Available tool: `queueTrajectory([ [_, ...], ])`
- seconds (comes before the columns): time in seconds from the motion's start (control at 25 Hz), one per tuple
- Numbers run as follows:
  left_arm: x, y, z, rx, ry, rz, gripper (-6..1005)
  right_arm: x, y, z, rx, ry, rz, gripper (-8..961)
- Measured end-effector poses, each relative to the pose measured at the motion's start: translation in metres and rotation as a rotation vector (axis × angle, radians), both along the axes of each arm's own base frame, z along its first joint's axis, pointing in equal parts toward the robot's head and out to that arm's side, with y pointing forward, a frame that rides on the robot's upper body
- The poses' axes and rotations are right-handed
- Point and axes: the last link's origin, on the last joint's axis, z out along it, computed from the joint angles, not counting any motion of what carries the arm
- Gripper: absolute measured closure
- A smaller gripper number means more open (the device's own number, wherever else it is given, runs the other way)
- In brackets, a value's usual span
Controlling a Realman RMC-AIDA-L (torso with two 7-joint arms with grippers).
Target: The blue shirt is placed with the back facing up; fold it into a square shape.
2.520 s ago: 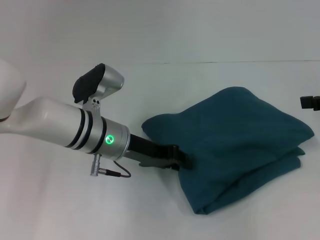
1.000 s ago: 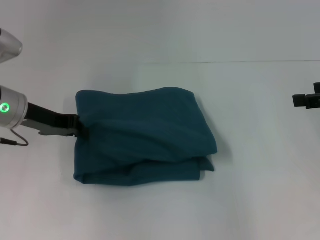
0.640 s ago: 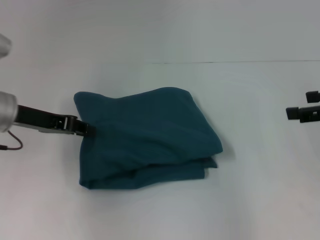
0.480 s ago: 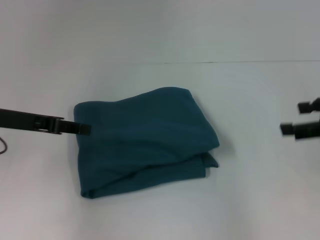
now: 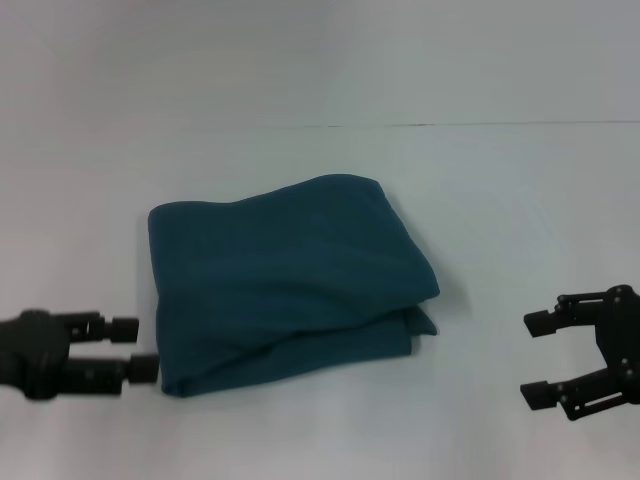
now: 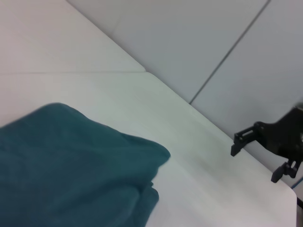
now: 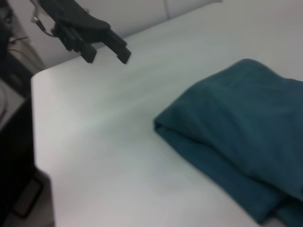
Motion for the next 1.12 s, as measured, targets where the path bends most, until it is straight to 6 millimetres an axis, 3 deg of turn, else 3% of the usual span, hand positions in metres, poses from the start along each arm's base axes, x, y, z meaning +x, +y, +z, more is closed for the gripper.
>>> queueTrajectory([
  [0.36, -0.009, -0.018, -0.013, -0.024, -0.024, -0.012, 51, -0.003, -0.001, -0.008, -0.031, 0.007, 0.041, 12],
  [1.12, -0.007, -0.017, -0.014, -0.020, -0.033, -0.032, 51, 0.000, -0.001, -0.009, -0.024, 0.011, 0.035, 13],
])
